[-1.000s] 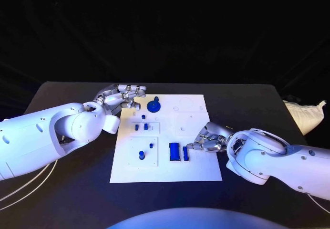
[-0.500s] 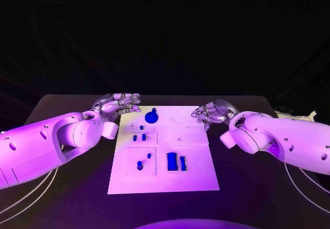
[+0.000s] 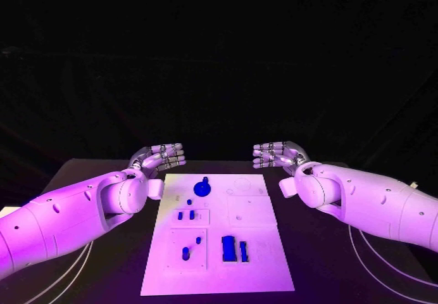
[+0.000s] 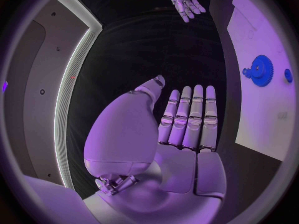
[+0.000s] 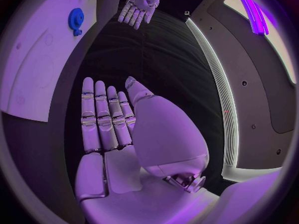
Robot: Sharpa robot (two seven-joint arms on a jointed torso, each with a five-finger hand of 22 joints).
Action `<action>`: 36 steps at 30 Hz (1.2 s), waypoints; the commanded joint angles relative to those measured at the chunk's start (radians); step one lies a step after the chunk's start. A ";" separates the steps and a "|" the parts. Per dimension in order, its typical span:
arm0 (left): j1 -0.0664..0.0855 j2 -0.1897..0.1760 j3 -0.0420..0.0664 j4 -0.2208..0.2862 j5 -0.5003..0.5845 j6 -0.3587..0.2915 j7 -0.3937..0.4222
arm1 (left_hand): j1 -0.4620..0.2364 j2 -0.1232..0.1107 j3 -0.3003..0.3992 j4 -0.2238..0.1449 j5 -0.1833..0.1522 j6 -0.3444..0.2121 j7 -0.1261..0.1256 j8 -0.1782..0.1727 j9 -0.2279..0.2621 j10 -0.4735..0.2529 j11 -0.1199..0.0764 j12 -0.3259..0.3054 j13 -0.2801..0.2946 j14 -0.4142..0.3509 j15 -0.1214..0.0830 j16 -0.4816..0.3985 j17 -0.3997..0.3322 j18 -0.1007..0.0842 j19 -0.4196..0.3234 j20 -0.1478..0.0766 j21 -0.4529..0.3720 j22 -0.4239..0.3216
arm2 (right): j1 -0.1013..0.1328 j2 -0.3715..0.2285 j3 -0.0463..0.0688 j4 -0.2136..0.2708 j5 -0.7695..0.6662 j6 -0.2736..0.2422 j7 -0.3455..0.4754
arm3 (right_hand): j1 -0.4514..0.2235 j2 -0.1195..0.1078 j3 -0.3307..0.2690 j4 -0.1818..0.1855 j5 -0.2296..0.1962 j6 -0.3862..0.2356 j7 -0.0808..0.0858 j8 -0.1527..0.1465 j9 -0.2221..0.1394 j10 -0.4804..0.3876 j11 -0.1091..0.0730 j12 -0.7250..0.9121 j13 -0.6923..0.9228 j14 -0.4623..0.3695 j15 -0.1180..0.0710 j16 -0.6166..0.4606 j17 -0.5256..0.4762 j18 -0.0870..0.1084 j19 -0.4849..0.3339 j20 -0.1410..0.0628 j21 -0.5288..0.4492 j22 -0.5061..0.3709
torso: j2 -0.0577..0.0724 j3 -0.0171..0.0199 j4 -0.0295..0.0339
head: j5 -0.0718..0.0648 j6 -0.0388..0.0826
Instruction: Assemble the parts on the task board
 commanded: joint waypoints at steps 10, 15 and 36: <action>-0.019 -0.003 0.006 0.038 -0.016 -0.072 0.034 | -0.621 0.133 -0.145 -0.130 -0.060 -0.449 -0.079 -0.069 -0.066 -0.481 -0.078 -0.073 -0.063 -0.449 -0.070 -0.146 -0.108 -0.066 -0.384 -0.120 -0.064 -0.210 | -0.017 0.010 0.006 0.010 0.027 -0.043 0.046 | -0.688 0.020 -0.063 -0.074 -0.071 -0.428 -0.081 -0.067 -0.085 -0.461 -0.068 -0.076 -0.130 -0.469 -0.122 -0.092 -0.138 -0.070 -0.420 -0.096 -0.154 -0.113 | -0.034 0.0197 -0.0064 | 0.016 0.017; -0.056 -0.032 0.014 0.135 -0.045 -0.189 0.079 | -0.768 0.133 -0.178 -0.130 -0.135 -0.552 -0.164 -0.069 -0.066 -0.593 -0.097 -0.073 -0.063 -0.556 -0.150 -0.146 -0.108 -0.080 -0.474 -0.149 -0.064 -0.251 | -0.046 -0.018 0.014 0.121 0.055 -0.161 0.089 | -0.841 0.020 -0.081 -0.074 -0.088 -0.530 -0.102 -0.067 -0.161 -0.571 -0.153 -0.076 -0.209 -0.587 -0.122 -0.092 -0.156 -0.084 -0.527 -0.120 -0.180 -0.113 | -0.076 0.0453 -0.0144 | 0.039 0.022; -0.144 -0.099 0.033 0.363 -0.115 -0.467 0.186 | -1.110 0.133 -0.296 -0.130 -0.135 -0.792 -0.164 -0.069 -0.066 -0.852 -0.172 -0.073 -0.063 -0.805 -0.150 -0.146 -0.108 -0.172 -0.682 -0.263 -0.064 -0.346 | -0.126 -0.096 0.035 0.420 0.131 -0.479 0.206 | -1.199 0.020 -0.154 -0.074 -0.159 -0.768 -0.185 -0.067 -0.161 -0.826 -0.153 -0.076 -0.209 -0.861 -0.122 -0.092 -0.233 -0.178 -0.776 -0.217 -0.289 -0.113 | -0.091 0.0543 -0.0172 | 0.047 0.023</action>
